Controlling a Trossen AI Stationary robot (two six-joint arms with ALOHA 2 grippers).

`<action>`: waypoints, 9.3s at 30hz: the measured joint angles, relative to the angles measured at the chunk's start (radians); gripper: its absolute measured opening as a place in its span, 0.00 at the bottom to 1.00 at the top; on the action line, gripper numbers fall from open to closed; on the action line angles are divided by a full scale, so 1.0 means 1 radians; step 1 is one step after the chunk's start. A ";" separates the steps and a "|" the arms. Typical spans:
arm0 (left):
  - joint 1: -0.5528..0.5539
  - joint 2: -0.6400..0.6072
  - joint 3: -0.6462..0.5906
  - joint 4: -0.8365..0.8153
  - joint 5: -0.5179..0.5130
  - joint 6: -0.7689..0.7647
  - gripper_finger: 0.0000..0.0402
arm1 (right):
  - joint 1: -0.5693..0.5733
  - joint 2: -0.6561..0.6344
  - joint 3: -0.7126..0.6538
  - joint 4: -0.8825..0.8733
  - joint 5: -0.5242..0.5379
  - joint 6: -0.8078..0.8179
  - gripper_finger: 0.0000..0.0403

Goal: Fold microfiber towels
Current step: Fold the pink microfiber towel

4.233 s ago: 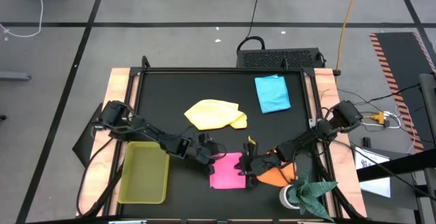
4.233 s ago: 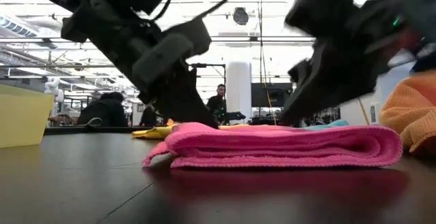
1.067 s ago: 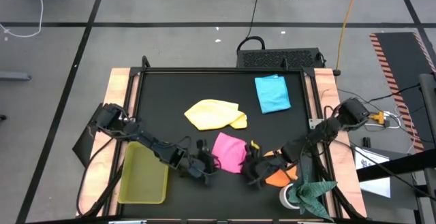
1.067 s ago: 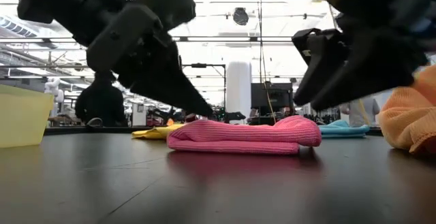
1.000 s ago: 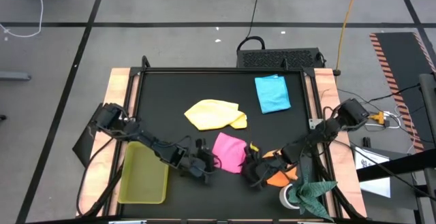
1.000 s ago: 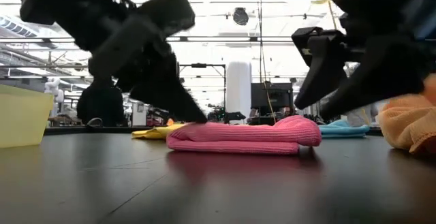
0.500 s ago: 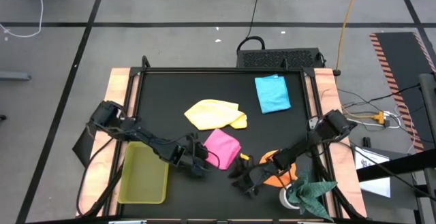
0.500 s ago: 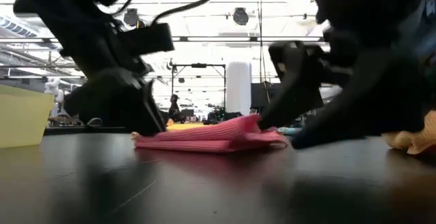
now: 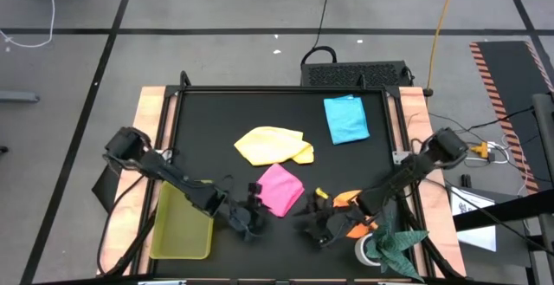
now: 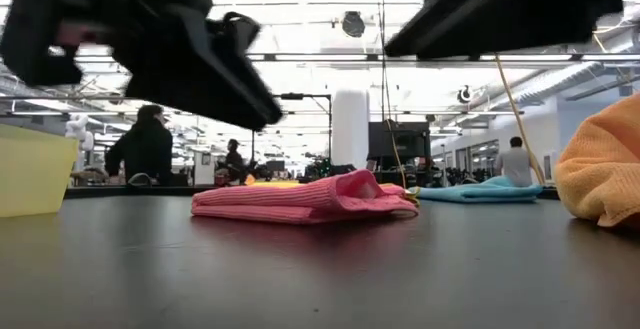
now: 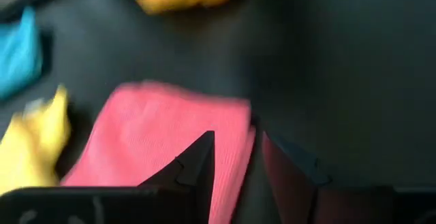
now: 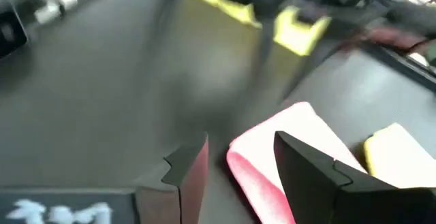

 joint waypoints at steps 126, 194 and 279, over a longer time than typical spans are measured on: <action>-0.008 -0.114 0.006 -0.104 -0.385 0.008 0.03 | -0.138 0.071 0.059 -0.110 0.340 0.073 0.00; 0.200 -0.159 -0.165 0.082 -0.022 0.123 0.27 | -0.237 -0.001 0.022 -0.261 0.097 0.378 0.01; 0.153 -0.228 -0.423 0.500 -0.139 -0.090 0.03 | -0.278 -0.148 -0.313 0.268 -0.028 0.296 0.00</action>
